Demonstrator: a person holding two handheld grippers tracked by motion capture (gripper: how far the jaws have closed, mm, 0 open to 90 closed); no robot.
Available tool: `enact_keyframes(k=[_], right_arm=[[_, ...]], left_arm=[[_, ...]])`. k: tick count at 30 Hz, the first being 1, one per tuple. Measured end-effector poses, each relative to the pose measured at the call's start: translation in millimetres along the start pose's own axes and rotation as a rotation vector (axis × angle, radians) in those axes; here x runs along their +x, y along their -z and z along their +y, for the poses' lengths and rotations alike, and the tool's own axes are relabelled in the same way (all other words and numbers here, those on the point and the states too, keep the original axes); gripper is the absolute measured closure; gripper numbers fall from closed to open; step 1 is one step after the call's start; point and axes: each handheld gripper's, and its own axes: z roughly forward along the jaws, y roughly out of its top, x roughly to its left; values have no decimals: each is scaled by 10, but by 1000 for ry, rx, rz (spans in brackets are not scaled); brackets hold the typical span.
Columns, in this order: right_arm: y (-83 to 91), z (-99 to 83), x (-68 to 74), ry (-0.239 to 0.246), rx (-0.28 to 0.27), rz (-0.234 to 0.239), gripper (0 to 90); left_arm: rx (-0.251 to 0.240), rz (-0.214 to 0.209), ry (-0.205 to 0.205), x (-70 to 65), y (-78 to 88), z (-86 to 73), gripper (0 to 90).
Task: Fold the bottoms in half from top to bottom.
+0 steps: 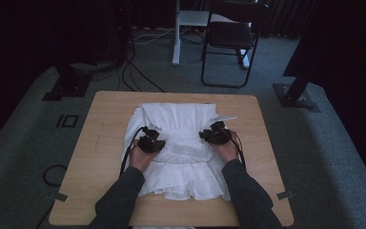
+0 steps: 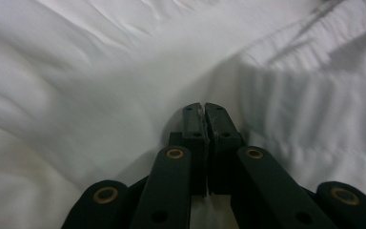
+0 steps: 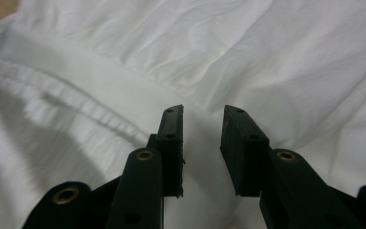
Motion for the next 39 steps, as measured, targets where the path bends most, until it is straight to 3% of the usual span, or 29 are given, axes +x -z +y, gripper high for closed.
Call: enact_keyframes(k=[5, 9, 12, 17, 21, 25, 30, 35, 39], right_arm=[[302, -168, 92, 41, -50, 86, 638], [536, -211, 122, 38, -116, 85, 612], [575, -176, 175, 45, -127, 89, 604], [417, -231, 319, 76, -66, 104, 600], [350, -510, 451, 99, -7, 134, 609], [319, -799, 514, 140, 74, 96, 639], [354, -713, 488, 159, 63, 97, 604], [384, -359, 304, 133, -45, 10, 538], [218, -66, 103, 104, -74, -48, 512]], left_arm=[[-56, -106, -100, -198, 163, -219, 812], [-43, -134, -134, -307, 232, -383, 799], [-22, -142, -154, -341, 235, -453, 792], [-29, -142, -152, -355, 262, -484, 774], [5, -130, -174, -361, 268, -546, 753], [-4, -144, -156, -341, 294, -601, 734], [-67, -65, -166, -296, 413, -422, 652], [-137, 24, -131, -96, 400, -41, 613], [-126, 107, -133, 72, 221, 199, 598]])
